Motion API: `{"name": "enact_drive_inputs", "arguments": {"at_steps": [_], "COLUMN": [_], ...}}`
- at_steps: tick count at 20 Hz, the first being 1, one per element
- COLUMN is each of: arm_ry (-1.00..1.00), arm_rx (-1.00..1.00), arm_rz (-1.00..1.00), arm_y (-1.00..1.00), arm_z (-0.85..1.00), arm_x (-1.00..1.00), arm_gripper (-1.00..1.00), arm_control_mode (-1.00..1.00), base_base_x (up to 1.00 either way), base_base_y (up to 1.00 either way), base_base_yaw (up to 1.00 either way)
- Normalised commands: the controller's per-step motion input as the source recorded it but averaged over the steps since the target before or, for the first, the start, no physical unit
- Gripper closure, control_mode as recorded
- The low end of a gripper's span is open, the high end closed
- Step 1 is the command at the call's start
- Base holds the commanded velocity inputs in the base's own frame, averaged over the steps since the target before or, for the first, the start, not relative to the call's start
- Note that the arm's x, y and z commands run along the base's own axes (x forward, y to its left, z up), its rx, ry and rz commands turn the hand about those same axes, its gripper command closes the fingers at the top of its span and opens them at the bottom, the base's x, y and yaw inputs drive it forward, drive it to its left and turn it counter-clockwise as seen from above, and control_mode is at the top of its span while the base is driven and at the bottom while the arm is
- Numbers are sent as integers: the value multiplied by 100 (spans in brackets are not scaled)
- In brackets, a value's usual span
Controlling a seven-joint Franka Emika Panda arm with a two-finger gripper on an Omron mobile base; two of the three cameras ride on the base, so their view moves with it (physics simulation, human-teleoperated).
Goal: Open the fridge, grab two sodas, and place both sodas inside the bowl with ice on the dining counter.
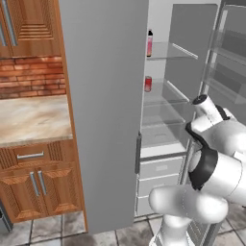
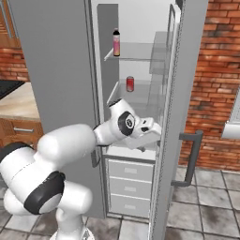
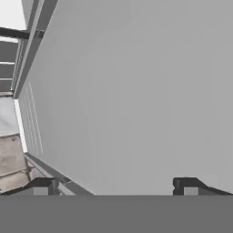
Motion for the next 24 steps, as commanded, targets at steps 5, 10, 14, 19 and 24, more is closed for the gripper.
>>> {"name": "enact_drive_inputs", "arguments": {"at_steps": [5,10,14,19,24], "arm_ry": [-17,-18,-24,-27,-20], "arm_rx": [1,3,7,8,10], "arm_rz": [1,0,2,7,5], "arm_y": [64,96,75,59,35], "arm_z": [0,1,19,25,20], "arm_x": [-29,-1,0,0,0], "arm_gripper": [-100,-100,-100,-100,-100], "arm_control_mode": [-100,-100,-100,-100,-100], "base_base_x": [0,0,0,0,0], "base_base_y": [0,0,0,0,0], "base_base_yaw": [0,0,0,0,0]}}
